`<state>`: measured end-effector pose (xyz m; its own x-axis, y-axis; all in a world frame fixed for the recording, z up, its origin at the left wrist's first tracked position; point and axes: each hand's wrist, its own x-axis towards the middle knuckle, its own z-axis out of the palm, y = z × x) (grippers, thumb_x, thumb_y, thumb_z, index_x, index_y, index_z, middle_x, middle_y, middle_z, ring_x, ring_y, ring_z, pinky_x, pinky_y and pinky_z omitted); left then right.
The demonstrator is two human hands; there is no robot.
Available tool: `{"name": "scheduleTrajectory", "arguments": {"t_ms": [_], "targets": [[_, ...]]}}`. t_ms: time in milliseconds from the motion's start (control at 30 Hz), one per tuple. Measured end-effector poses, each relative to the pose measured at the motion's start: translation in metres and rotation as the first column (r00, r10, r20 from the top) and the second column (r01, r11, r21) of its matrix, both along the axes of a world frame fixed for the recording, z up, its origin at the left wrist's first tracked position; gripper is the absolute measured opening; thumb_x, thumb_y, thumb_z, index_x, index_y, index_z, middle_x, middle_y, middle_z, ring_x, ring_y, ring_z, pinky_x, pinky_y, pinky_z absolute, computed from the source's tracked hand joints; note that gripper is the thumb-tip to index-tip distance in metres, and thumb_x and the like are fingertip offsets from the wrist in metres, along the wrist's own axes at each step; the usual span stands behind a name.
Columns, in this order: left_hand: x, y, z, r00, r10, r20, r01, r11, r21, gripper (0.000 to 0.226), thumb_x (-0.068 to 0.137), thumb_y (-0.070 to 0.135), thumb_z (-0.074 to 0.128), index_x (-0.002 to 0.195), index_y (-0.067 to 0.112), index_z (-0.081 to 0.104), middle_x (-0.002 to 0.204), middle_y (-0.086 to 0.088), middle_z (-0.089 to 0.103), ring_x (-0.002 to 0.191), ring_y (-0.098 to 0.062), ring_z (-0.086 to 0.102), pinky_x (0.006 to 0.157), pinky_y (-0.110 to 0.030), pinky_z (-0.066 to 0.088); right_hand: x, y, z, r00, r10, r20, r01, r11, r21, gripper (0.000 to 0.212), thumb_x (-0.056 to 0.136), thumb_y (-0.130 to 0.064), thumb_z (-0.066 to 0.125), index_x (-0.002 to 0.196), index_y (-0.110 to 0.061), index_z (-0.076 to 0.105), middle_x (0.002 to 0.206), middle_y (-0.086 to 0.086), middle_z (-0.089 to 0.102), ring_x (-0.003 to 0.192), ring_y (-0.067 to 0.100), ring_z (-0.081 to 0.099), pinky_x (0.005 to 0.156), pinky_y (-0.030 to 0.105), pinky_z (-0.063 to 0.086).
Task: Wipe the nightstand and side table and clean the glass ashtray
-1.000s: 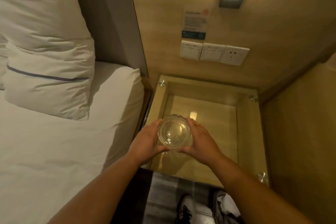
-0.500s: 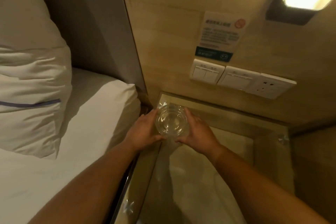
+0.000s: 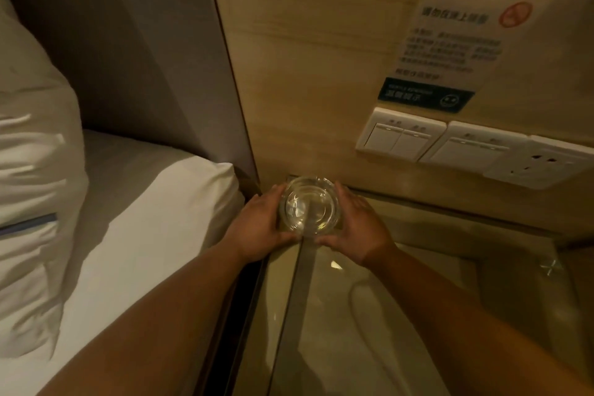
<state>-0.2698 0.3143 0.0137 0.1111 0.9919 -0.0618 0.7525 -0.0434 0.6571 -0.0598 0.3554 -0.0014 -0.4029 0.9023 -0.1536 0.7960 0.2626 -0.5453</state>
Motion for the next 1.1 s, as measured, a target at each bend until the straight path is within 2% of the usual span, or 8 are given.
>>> {"name": "scheduleTrajectory", "arguments": {"t_ms": [100,233,467,633,900,1100], "targets": [[0.000,0.004,-0.001,1.000,-0.012,0.021,0.012,1.000,0.000,0.092,0.066,0.039,0.081,0.143,0.024,0.032,0.134,0.005,0.053,0.123,-0.014,0.048,0.103,-0.026,0.027,0.002,0.002,-0.001,1.000,-0.019,0.007,0.019,1.000,-0.008,0.123,0.057,-0.057,0.081,0.151,-0.021,0.011,0.156,0.006,0.025,0.143,0.023,0.021,0.116,0.034,0.018],[-0.001,0.007,-0.001,1.000,-0.015,0.027,0.015,1.000,0.007,0.095,0.066,0.038,0.082,0.144,0.024,0.031,0.135,0.003,0.053,0.122,-0.015,0.048,0.104,-0.034,0.036,0.000,0.005,0.001,1.000,-0.003,0.024,0.003,1.000,-0.010,0.123,0.058,-0.059,0.080,0.151,-0.021,0.009,0.157,0.005,0.023,0.144,0.022,0.019,0.117,0.035,0.016],[-0.005,0.009,-0.002,0.997,-0.025,0.072,0.028,0.998,-0.049,0.095,0.067,0.042,0.080,0.144,0.034,0.026,0.135,0.008,0.055,0.123,-0.012,0.049,0.104,-0.037,0.040,0.000,0.007,0.000,1.000,0.007,0.024,-0.007,1.000,-0.014,0.121,0.059,-0.061,0.077,0.151,-0.022,0.009,0.157,0.005,0.024,0.144,0.020,0.019,0.118,0.033,0.014],[-0.005,0.008,-0.005,0.997,-0.010,0.070,0.012,0.999,-0.036,0.095,0.067,0.040,0.081,0.145,0.032,0.027,0.133,0.005,0.057,0.120,-0.015,0.050,0.101,-0.028,0.036,0.000,0.008,0.002,0.999,0.009,0.051,-0.008,1.000,-0.014,0.121,0.060,-0.060,0.077,0.151,-0.021,0.009,0.156,0.006,0.027,0.143,0.022,0.022,0.117,0.036,0.020],[-0.005,0.008,-0.004,1.000,-0.019,0.020,0.020,0.999,-0.043,0.098,0.067,0.039,0.081,0.147,0.025,0.026,0.137,0.000,0.054,0.125,-0.019,0.047,0.107,-0.040,0.034,-0.001,0.008,0.004,0.997,0.019,0.080,-0.017,1.000,-0.023,0.122,0.061,-0.059,0.077,0.151,-0.020,0.006,0.157,0.005,0.023,0.143,0.022,0.020,0.116,0.037,0.020],[-0.003,0.004,0.000,0.999,-0.007,-0.038,0.003,0.996,-0.089,0.109,0.068,0.043,0.080,0.151,0.022,0.012,0.149,-0.003,0.039,0.135,-0.020,0.034,0.113,-0.046,0.026,-0.001,0.005,0.010,0.996,0.023,0.086,-0.019,0.999,-0.043,0.123,0.062,-0.055,0.079,0.151,-0.018,0.003,0.158,0.007,0.020,0.144,0.023,0.016,0.116,0.039,0.020]]}}
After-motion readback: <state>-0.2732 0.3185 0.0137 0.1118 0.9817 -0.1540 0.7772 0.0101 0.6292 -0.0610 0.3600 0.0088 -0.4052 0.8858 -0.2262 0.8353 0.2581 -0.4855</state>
